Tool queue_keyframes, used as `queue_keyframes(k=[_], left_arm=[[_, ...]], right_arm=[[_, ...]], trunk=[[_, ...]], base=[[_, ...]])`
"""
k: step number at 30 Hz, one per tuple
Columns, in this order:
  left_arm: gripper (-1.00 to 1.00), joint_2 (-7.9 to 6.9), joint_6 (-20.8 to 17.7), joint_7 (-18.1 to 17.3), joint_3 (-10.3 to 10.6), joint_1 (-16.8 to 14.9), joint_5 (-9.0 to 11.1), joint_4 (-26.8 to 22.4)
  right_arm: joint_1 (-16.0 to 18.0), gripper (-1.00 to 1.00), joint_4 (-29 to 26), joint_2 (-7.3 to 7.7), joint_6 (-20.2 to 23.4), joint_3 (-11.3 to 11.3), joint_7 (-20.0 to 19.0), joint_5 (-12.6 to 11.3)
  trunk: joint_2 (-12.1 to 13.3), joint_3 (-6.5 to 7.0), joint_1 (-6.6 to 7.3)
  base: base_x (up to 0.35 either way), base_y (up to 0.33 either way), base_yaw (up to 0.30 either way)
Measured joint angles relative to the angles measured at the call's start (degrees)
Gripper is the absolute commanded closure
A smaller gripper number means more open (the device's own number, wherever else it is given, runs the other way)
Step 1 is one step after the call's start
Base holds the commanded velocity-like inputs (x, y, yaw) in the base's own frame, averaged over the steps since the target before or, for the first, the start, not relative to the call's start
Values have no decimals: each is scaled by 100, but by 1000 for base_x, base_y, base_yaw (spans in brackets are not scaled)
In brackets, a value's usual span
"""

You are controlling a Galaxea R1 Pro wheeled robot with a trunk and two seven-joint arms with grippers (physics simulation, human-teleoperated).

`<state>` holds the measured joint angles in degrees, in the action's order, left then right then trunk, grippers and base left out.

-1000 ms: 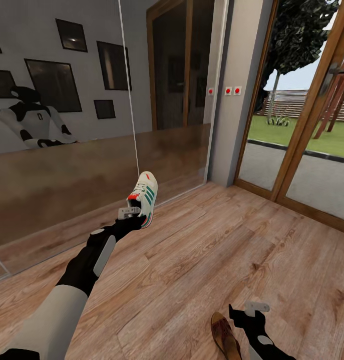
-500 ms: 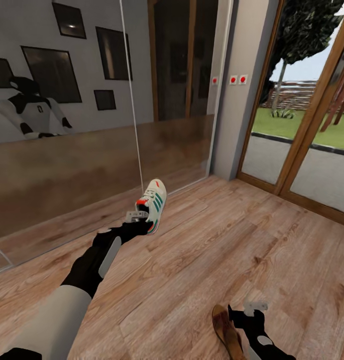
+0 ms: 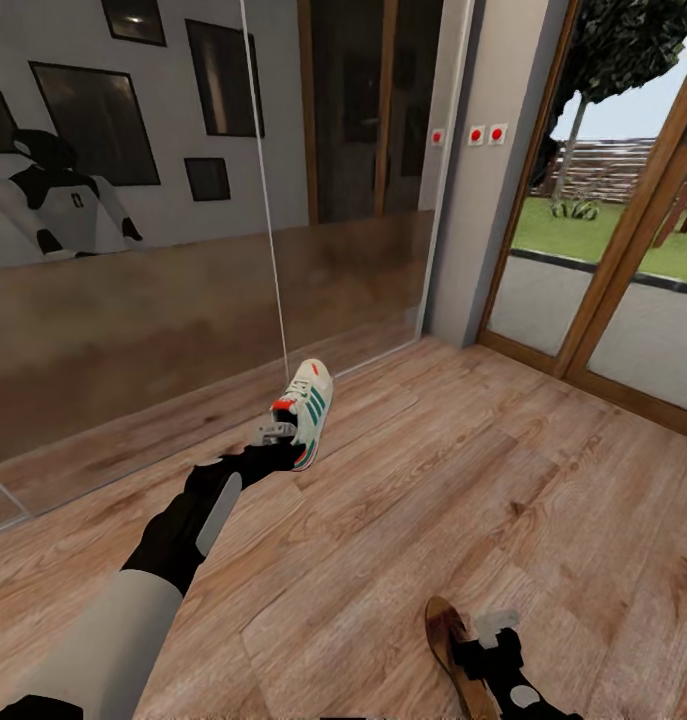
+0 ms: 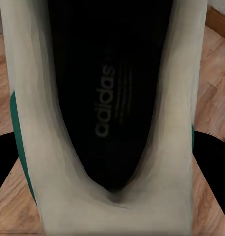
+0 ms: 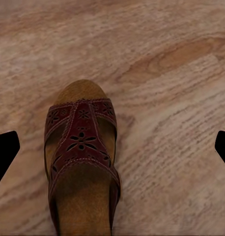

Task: Pick up the two gym shoes and the two sandals from the corridor floor and place them onto the hallstand (shoe rack) in the corridor, making sure they are on the rack and not on the floor. Arrange them so the two gym shoes are next to each other and the two sandals are next to each other.

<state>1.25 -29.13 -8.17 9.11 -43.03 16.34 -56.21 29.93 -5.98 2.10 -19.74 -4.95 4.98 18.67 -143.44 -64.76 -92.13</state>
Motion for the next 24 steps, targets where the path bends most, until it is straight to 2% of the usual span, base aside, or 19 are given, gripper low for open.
queue_keyframes(k=[24], left_arm=[[100, 5, 0, -2, -1, 4, 1, 2]], right_arm=[[0, -100, 3, 2, 1, 1, 0, 6]], trunk=[[-33, -754, -62]], base=[[0, 0, 0]])
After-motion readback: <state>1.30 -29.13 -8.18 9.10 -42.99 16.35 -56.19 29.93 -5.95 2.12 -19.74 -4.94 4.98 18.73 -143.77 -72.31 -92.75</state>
